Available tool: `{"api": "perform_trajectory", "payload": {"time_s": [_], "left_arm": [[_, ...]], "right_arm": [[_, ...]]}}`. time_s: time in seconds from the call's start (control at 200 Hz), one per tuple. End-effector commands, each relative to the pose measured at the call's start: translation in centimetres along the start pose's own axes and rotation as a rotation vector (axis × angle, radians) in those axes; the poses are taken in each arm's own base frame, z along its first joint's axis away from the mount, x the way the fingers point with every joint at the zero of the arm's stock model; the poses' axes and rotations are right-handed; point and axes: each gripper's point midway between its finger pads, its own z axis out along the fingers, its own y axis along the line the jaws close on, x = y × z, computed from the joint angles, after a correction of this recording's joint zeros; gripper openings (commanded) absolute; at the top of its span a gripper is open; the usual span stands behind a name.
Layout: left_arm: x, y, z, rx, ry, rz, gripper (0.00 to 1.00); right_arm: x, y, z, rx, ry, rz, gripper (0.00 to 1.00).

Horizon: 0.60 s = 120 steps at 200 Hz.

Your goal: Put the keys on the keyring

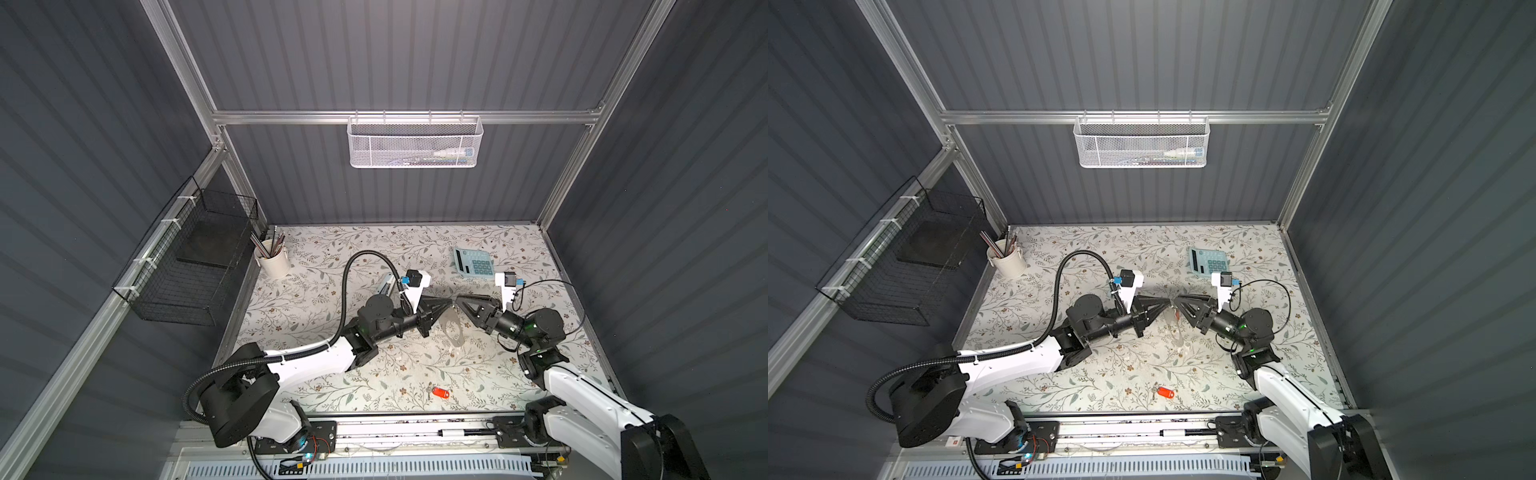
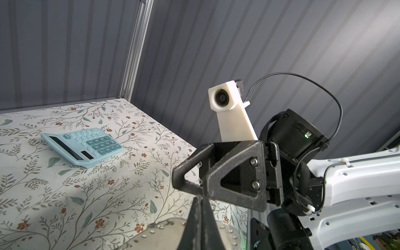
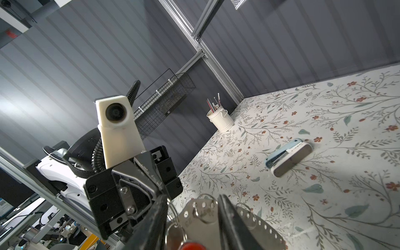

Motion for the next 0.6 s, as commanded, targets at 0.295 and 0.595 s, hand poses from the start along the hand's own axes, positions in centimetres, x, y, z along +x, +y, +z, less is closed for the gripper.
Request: {"api": "perform_trajectory", "payload": {"time_s": [0.295, 0.595], "left_arm": [[-1.5, -0.37, -0.13, 0.006, -0.069, 0.013, 0.0], [-1.38, -0.35, -0.06, 0.009, -0.065, 0.016, 0.0]], "right_arm": [[0.72, 1.06, 0.62, -0.057, 0.043, -0.027, 0.27], [0.99, 1.36, 0.95, -0.079, 0.058, -0.025, 0.2]]}}
